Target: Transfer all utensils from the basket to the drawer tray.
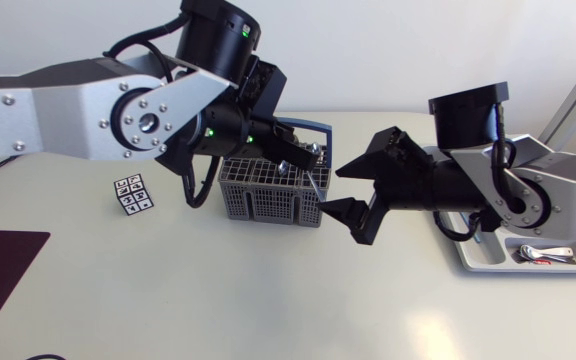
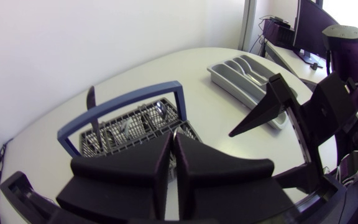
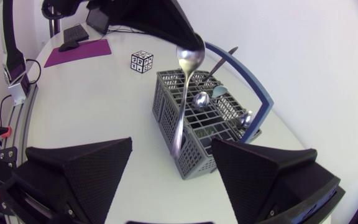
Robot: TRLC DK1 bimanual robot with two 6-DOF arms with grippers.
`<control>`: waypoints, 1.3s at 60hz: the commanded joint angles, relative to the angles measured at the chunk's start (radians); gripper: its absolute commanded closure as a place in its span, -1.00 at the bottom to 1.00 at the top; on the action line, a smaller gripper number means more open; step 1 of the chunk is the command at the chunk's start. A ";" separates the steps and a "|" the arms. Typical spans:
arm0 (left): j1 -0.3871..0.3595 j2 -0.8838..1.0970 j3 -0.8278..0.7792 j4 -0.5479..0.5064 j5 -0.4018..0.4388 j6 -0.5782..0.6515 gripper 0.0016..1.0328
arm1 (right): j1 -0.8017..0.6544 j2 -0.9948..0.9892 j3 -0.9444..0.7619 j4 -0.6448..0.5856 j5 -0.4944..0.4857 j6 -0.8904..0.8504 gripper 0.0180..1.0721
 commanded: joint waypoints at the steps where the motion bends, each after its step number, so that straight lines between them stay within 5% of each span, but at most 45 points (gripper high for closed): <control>1: 0.005 0.023 0.036 -0.015 0.035 -0.057 0.93 | 0.036 0.039 0.039 0.025 0.035 0.041 -0.61; 6: 0.013 0.029 0.046 -0.035 0.082 -0.077 0.93 | 0.056 0.062 0.059 0.046 0.068 0.048 -0.60; 18: 0.054 0.038 0.061 -0.074 0.187 -0.120 0.93 | 0.071 0.123 0.096 0.088 0.107 0.056 -0.25; 54: 0.085 0.059 0.053 -0.058 0.237 -0.120 0.93 | 0.079 0.169 0.130 0.100 0.101 0.065 0.84; 62: 0.083 0.059 0.056 -0.057 0.240 -0.121 0.92 | 0.079 0.167 0.130 0.091 0.088 0.065 0.89; 66: 0.085 0.056 0.058 -0.057 0.245 -0.121 0.80 | 0.078 0.166 0.128 0.083 0.084 0.065 0.89; 78: 0.085 0.027 0.095 -0.051 0.265 -0.117 -0.03 | 0.075 0.144 0.120 0.036 0.044 0.060 0.89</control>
